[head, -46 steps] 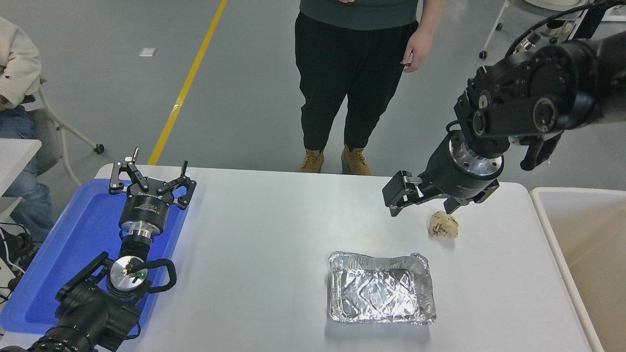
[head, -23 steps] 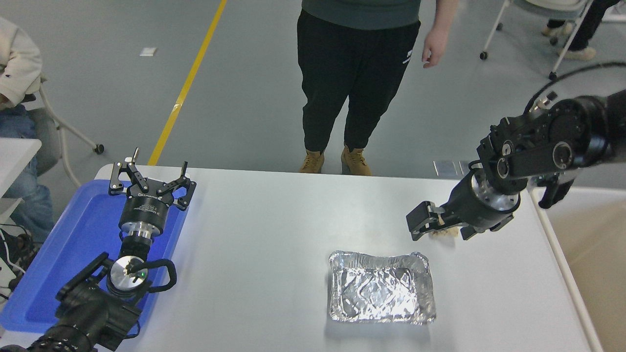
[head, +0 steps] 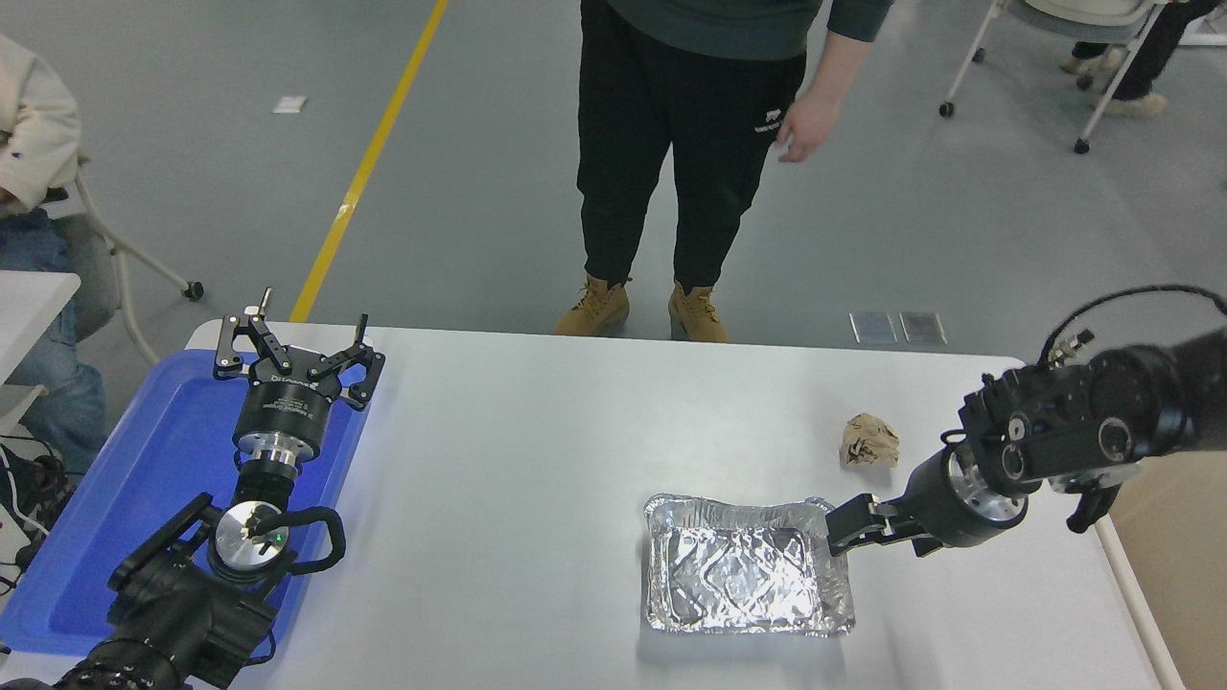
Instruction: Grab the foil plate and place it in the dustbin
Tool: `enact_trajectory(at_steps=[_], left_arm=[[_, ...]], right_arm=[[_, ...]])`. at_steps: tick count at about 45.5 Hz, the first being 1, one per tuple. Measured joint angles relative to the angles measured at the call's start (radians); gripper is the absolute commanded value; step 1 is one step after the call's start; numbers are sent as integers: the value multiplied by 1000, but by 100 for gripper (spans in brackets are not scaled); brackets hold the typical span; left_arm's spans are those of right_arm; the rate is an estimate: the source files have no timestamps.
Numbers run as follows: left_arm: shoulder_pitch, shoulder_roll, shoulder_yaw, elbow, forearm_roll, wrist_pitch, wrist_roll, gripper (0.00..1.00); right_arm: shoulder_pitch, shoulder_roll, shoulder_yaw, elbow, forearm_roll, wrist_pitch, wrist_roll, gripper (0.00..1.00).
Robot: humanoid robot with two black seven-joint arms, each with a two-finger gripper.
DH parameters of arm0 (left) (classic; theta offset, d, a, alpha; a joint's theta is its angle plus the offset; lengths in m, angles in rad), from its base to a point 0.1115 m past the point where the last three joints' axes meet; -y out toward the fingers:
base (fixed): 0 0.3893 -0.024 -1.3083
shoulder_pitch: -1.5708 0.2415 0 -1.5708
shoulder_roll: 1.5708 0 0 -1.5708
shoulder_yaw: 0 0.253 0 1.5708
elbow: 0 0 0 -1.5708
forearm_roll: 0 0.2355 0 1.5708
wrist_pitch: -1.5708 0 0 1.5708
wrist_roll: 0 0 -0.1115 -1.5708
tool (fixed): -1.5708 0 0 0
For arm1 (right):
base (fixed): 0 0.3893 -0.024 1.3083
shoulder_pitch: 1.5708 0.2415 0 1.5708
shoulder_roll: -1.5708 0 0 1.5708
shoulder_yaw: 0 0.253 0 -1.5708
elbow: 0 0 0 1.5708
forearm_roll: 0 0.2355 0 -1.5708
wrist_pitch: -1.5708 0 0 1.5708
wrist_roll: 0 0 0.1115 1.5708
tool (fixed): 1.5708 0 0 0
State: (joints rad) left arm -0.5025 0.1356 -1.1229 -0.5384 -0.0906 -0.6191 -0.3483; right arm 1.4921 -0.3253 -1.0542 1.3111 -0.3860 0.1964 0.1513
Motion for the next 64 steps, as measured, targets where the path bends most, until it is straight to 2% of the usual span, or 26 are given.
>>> enact_trajectory(at_steps=[11,20,25,34,54,57,64], left_arm=[[0,0,0,0,0,0,0,100],[0,0,0,-1,0,0,0,100],[0,0,0,-1,0,0,0,100],[-1,0,0,-1,0,-1,0,100],[0,-1,0,-1,0,-1,0,100],[0,-1,0,-1,0,-1,0,100],[0,-1,0,-1,0,-1,0,100]], right_arm=[[-62,3,26,-42,-10,-34,0,87],[-84,4,33,-55,-12,-64,-1,84],[-96,8,34,-61,-12,-79,-1,77],[-124,16,36,-73,-13,-112,-1,74],[-157,42,39,-97,-10,-163,-1,58],[-160,46,40,-99,-10,-168,-1,50],[-166,52,41,-102,-9,-177,-1,18]])
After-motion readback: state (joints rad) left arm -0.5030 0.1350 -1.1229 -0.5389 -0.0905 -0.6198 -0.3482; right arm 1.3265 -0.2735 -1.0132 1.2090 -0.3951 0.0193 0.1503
